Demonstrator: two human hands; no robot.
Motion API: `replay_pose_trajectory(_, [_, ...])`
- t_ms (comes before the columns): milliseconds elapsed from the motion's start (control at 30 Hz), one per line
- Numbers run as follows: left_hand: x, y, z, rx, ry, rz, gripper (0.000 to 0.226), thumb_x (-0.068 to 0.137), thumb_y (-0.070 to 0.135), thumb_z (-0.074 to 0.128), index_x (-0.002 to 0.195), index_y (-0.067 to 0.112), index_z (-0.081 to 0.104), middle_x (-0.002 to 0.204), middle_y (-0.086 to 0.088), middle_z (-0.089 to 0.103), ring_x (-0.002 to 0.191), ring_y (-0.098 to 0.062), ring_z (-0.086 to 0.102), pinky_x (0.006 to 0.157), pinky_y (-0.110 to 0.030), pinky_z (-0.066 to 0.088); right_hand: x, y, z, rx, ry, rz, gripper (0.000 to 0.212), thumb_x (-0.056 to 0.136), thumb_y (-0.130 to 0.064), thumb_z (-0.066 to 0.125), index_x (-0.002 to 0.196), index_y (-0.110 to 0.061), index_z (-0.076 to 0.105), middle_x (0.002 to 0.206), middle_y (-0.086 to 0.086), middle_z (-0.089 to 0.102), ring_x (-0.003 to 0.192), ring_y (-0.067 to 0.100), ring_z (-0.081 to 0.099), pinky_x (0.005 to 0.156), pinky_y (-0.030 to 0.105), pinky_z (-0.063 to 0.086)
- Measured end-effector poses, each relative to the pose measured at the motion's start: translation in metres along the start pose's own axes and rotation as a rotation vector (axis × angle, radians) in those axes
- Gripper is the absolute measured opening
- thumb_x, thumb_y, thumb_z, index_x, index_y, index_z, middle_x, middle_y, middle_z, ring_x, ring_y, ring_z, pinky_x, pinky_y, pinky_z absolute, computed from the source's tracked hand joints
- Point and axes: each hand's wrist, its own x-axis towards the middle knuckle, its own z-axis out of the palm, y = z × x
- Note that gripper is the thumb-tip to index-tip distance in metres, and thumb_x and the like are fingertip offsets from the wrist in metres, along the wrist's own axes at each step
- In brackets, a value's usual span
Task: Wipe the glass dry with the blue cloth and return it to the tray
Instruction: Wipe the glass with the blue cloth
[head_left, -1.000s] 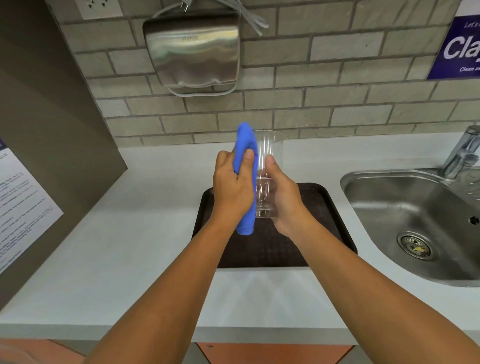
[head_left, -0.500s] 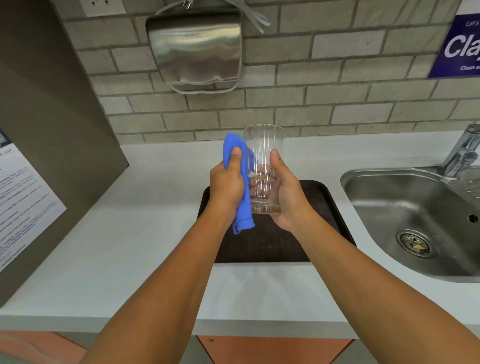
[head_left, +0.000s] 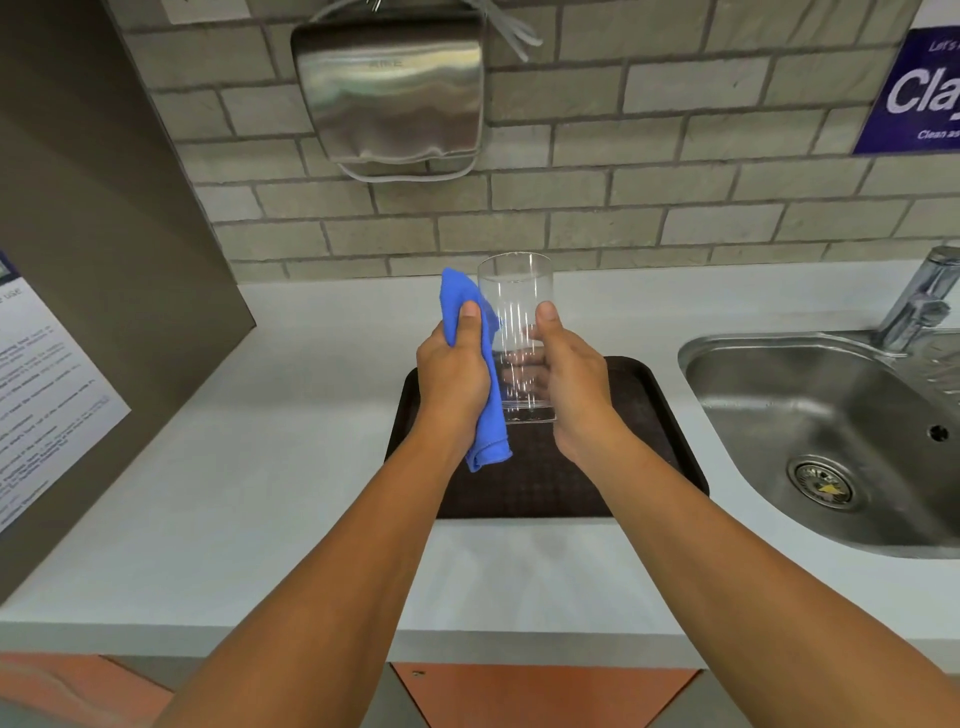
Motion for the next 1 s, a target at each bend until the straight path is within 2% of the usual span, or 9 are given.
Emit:
replay_pose_trajectory(67, [-0.001,0.0,0.002,0.024,0.018,0.033,0.04,0.098,0.047,0.045,0.089,0.012,0.06,0.066,0.002,0.053,0.044,0.002,0.05,0.043,-0.013,0.043,-0.002,0.0,0.0,-0.028,0.001,-0.006,0.045,0.092,-0.063,0.053,0.098,-0.02,0.064,0.089,0.003,0.074,0.08,0.019,0.072,0.078,0.033,0.056])
replay_pose_trajectory(233, [-0.009,0.002,0.009,0.078,0.043,0.164,0.027,0.098,0.045,0.045,0.086,0.024,0.055,0.093,-0.008,0.059,0.07,-0.008,0.059,0.065,-0.021,0.047,-0.006,-0.005,0.005,-0.064,-0.081,-0.006,0.063,0.072,-0.071,0.066,0.115,-0.026,0.061,0.105,0.004,0.074,0.086,0.016,0.075,0.08,0.038,0.059])
replay_pose_trajectory(333, [-0.017,0.008,0.012,0.136,0.043,0.309,0.022,0.1,0.041,0.044,0.084,0.031,0.055,0.094,0.002,0.049,0.065,0.008,0.057,0.058,-0.006,0.042,-0.004,-0.004,0.004,-0.039,-0.078,-0.033,0.052,0.077,-0.066,0.07,0.105,-0.023,0.061,0.08,-0.007,0.07,0.065,0.005,0.069,0.064,0.026,0.055])
replay_pose_trajectory(433, [-0.019,0.009,0.014,0.26,0.055,0.433,0.03,0.1,0.041,0.042,0.117,0.025,0.061,0.094,0.004,0.042,0.07,0.003,0.055,0.061,-0.004,0.042,-0.003,-0.004,0.003,0.001,-0.117,-0.041,0.048,0.074,-0.068,0.07,0.087,-0.024,0.058,0.064,-0.012,0.068,0.057,0.003,0.066,0.055,0.019,0.051])
replay_pose_trajectory(500, [-0.018,0.012,0.013,0.248,0.047,0.459,0.03,0.1,0.04,0.043,0.113,0.021,0.062,0.093,0.002,0.042,0.068,0.002,0.056,0.06,-0.004,0.042,-0.003,-0.005,0.003,0.017,-0.15,-0.043,0.049,0.07,-0.07,0.07,0.084,-0.025,0.058,0.062,-0.013,0.068,0.058,0.005,0.067,0.057,0.021,0.052])
replay_pose_trajectory(600, [-0.008,0.016,0.01,0.152,0.04,0.309,0.032,0.099,0.042,0.047,0.077,0.021,0.055,0.08,0.002,0.049,0.06,-0.005,0.053,0.051,-0.009,0.041,-0.004,-0.006,0.0,0.051,-0.174,-0.018,0.056,0.062,-0.071,0.07,0.091,-0.023,0.064,0.065,-0.011,0.07,0.06,0.009,0.068,0.062,0.027,0.055])
replay_pose_trajectory(733, [0.007,0.024,0.0,0.077,-0.017,-0.155,0.041,0.096,0.048,0.048,0.072,0.015,0.056,0.064,0.0,0.054,0.054,-0.014,0.052,0.045,-0.019,0.045,-0.006,-0.006,-0.001,0.107,-0.211,0.032,0.065,0.062,-0.069,0.072,0.101,-0.017,0.068,0.077,0.005,0.073,0.066,0.021,0.069,0.065,0.038,0.06])
replay_pose_trajectory(800, [0.005,0.023,0.0,0.058,-0.037,-0.209,0.04,0.096,0.049,0.047,0.077,0.015,0.058,0.068,-0.003,0.057,0.057,-0.016,0.055,0.052,-0.025,0.047,-0.006,-0.005,0.0,0.085,-0.202,0.046,0.066,0.064,-0.068,0.072,0.104,-0.015,0.069,0.081,0.007,0.074,0.069,0.023,0.068,0.077,0.047,0.059])
replay_pose_trajectory(1000, [-0.012,0.01,0.009,0.205,-0.026,0.419,0.024,0.098,0.042,0.047,0.104,0.026,0.064,0.092,0.006,0.041,0.067,0.006,0.054,0.062,-0.006,0.043,-0.009,-0.005,0.005,0.04,-0.152,0.047,0.086,0.063,-0.071,0.07,0.118,-0.004,0.065,0.12,0.021,0.07,0.111,0.041,0.065,0.106,0.053,0.049])
